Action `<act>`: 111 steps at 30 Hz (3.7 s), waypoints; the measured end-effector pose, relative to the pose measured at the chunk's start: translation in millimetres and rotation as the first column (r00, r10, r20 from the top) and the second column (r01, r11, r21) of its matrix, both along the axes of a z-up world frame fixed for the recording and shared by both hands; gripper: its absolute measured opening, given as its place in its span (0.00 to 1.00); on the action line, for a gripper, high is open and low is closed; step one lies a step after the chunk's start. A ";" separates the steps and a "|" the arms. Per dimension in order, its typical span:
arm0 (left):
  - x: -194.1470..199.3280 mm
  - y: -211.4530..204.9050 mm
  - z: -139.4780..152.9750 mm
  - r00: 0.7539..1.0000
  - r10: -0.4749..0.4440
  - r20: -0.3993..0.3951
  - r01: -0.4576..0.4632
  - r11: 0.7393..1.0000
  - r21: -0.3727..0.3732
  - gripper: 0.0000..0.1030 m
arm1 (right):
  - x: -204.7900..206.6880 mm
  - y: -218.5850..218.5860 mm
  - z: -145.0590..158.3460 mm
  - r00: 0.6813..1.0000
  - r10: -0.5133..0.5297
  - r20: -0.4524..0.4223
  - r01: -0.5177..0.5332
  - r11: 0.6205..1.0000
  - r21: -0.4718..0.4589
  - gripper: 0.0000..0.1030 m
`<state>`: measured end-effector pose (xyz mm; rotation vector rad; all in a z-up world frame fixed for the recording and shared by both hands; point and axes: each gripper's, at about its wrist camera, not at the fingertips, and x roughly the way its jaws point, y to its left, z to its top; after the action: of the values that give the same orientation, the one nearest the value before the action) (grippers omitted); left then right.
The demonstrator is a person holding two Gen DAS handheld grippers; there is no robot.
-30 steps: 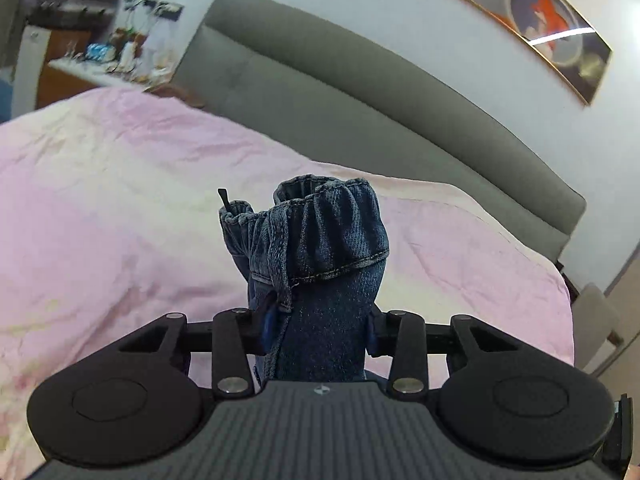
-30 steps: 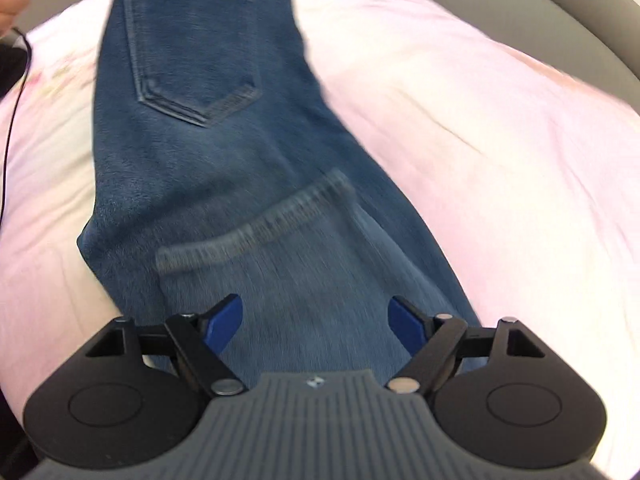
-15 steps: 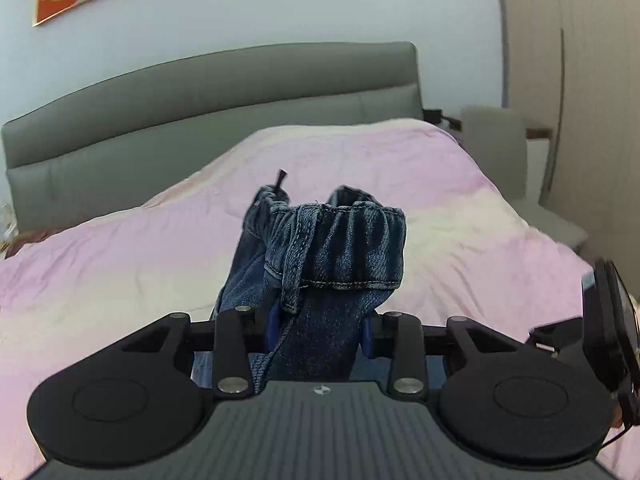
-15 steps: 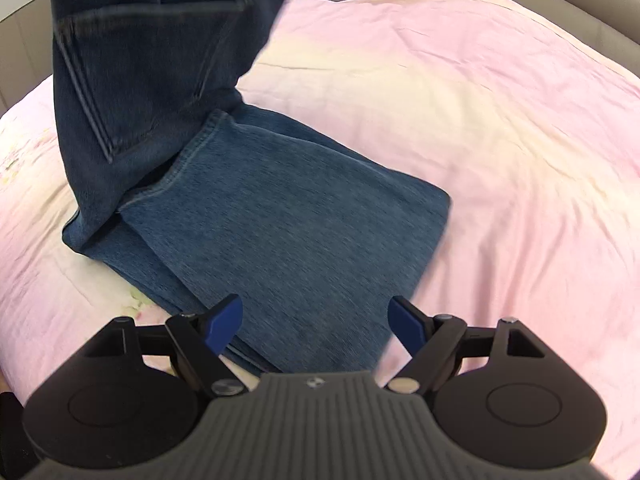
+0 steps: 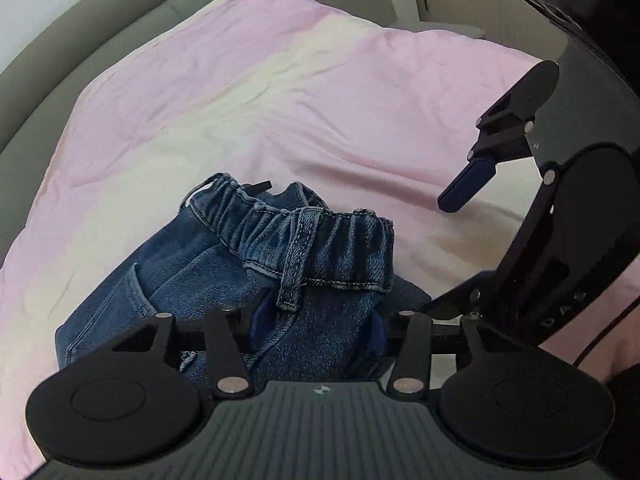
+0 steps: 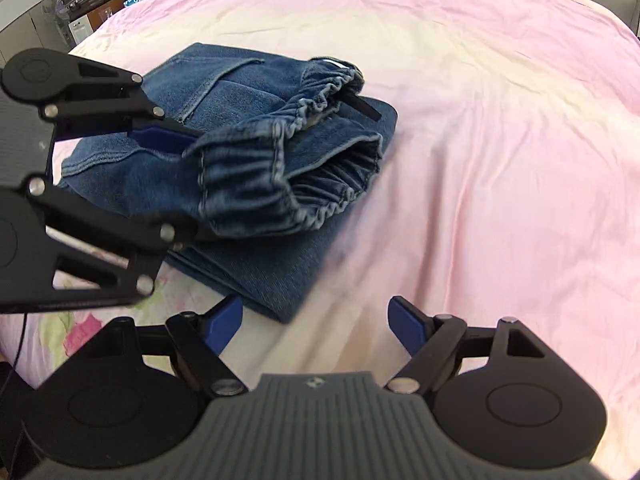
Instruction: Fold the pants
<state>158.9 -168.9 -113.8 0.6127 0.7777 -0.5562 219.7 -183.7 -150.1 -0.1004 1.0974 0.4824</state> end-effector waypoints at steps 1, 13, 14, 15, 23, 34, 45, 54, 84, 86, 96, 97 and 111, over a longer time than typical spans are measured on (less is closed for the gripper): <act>-0.1 2.8 0.6 1.000 -0.005 -0.004 0.004 1.000 -0.015 0.63 | -0.8 -1.3 0.3 1.000 0.001 0.000 -0.001 1.000 -0.007 0.75; -26.7 108.3 28.6 0.989 0.144 -0.007 -0.144 0.987 -0.075 0.78 | -3.7 -7.1 45.8 0.998 -0.064 0.017 0.062 0.992 0.107 0.74; -29.9 123.3 25.2 0.984 0.180 -0.001 -0.180 0.982 -0.053 0.79 | -1.2 -3.1 48.9 0.998 -0.067 0.021 0.064 0.991 0.114 0.74; -32.2 138.5 20.7 0.976 0.217 -0.005 -0.217 0.975 -0.038 0.79 | 1.5 1.1 51.0 0.997 -0.071 0.025 0.068 0.991 0.116 0.72; -43.0 221.6 -22.3 0.898 0.424 -0.116 -0.433 0.898 -0.077 0.79 | 39.9 26.8 46.3 0.990 -0.140 -0.001 0.139 0.981 0.133 0.67; -18.6 241.9 -34.7 0.860 0.464 -0.213 -0.501 0.846 -0.180 0.27 | 78.3 29.1 24.2 0.930 -0.300 -0.212 0.345 0.912 0.223 0.37; -18.0 263.4 -36.5 0.841 0.469 -0.269 -0.522 0.835 -0.176 0.19 | 9.6 47.2 81.8 0.982 -0.176 0.065 0.168 0.980 0.110 0.25; -19.7 256.3 -19.1 0.860 0.432 -0.272 -0.471 0.877 -0.092 0.20 | -13.4 33.1 16.4 0.970 -0.243 -0.018 0.243 0.961 0.135 0.30; 94.0 234.5 12.5 0.767 0.537 -0.350 -0.631 0.732 -0.258 0.28 | 73.9 -45.0 -3.2 0.862 -0.419 -0.287 0.507 0.681 0.529 0.17; 92.9 236.6 11.8 0.762 0.550 -0.341 -0.639 0.721 -0.266 0.28 | 82.3 -31.9 17.7 0.899 -0.390 -0.201 0.435 0.736 0.518 0.12; 97.7 238.7 5.7 0.758 0.558 -0.338 -0.645 0.716 -0.267 0.23 | 115.8 -32.2 31.1 0.909 -0.390 -0.145 0.412 0.797 0.441 0.08; 98.7 239.3 3.6 0.764 0.549 -0.340 -0.638 0.722 -0.269 0.23 | 113.7 -39.3 17.2 0.897 -0.410 -0.164 0.439 0.793 0.422 0.07; 57.5 237.4 23.3 0.847 0.473 -0.243 -0.529 0.798 -0.289 0.22 | 70.1 -14.6 53.7 0.934 -0.334 0.130 0.308 0.933 0.185 0.28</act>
<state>216.4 68.5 -90.4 0.0164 0.9265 -0.2348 289.8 -198.2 -96.3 0.1805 0.8919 0.2604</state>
